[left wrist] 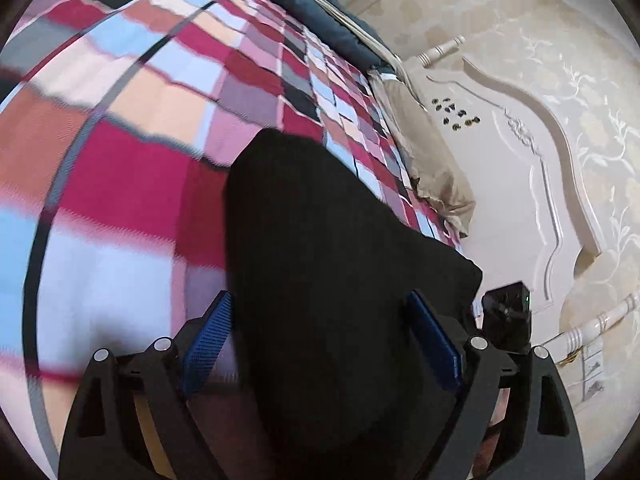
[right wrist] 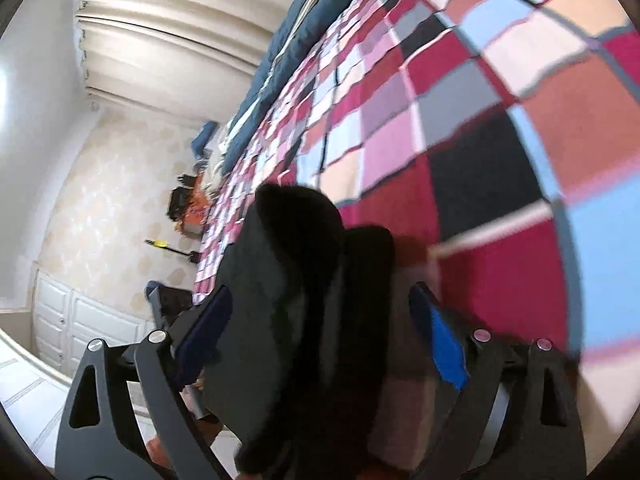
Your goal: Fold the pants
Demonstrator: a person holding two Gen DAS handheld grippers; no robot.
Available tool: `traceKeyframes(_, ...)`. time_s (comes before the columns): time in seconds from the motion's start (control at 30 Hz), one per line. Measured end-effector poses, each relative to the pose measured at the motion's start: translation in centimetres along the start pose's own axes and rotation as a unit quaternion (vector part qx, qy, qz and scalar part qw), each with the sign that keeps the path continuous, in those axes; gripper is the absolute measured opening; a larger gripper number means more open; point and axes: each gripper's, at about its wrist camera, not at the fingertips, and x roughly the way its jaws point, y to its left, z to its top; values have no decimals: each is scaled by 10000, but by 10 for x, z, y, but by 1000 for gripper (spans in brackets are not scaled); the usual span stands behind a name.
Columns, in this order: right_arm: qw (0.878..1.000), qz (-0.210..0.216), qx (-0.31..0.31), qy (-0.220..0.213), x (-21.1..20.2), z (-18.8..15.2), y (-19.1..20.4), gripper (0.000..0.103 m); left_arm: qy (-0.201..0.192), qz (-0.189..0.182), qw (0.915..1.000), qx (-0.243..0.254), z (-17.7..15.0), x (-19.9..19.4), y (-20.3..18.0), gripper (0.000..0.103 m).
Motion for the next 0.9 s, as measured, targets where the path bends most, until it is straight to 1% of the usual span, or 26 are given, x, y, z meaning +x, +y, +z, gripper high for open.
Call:
traceKeyframes(0.13, 9996, 261, 78, 96, 14, 10, -4, 91, 263, -37, 9995, 159, 13, 10, 2, 86)
traceKeyframes(0.2, 9996, 199, -75, 175, 18, 11, 2, 91, 313, -94, 9994, 139, 16, 11, 4, 86)
traceKeyframes(0.23, 9996, 84, -193, 201, 20, 8, 5, 89, 295, -86, 9995, 122, 18, 11, 4, 82)
traceKeyframes(0.27, 9992, -92, -320, 227, 21, 7, 8, 79, 226, 54, 9996, 152, 18, 11, 4, 69)
traceKeyframes(0.3, 9979, -342, -464, 278, 24, 4, 10, 70, 235, 208, 9992, 240, 18, 13, 4, 64)
traceKeyframes(0.33, 9976, -413, -472, 291, 25, 2, 9, 57, 222, 301, 9987, 345, 17, 14, 3, 56)
traceKeyframes(0.37, 9982, -363, -402, 246, 24, 0, 7, 54, 200, 305, 9984, 426, 16, 12, 2, 50)
traceKeyframes(0.4, 9989, -277, -324, 186, 22, -1, 5, 48, 173, 314, 9981, 493, 15, 12, 1, 47)
traceKeyframes(0.43, 9991, -236, -325, 140, 20, -3, 6, 43, 128, 329, 9979, 545, 14, 11, 0, 43)
traceKeyframes(0.47, 9990, -247, -360, 112, 20, -4, 8, 40, 105, 348, 9977, 570, 15, 10, -1, 39)
traceKeyframes(0.57, 9979, -328, -560, 23, 21, -3, 22, 36, 36, 508, 9960, 738, 19, 7, -9, 33)
traceKeyframes(0.7, 9972, -170, -727, -56, 30, 9, 38, 34, -239, 691, 9922, 1012, 32, -3, -17, 31)
traceKeyframes(0.77, 9968, -151, -778, -66, 39, 19, 44, 34, -366, 816, 9897, 1117, 46, -7, -19, 31)
traceKeyframes(0.9, 9971, -14, -761, -93, 70, 48, 51, 34, -468, 1106, 9858, 1177, 81, -8, -13, 31)
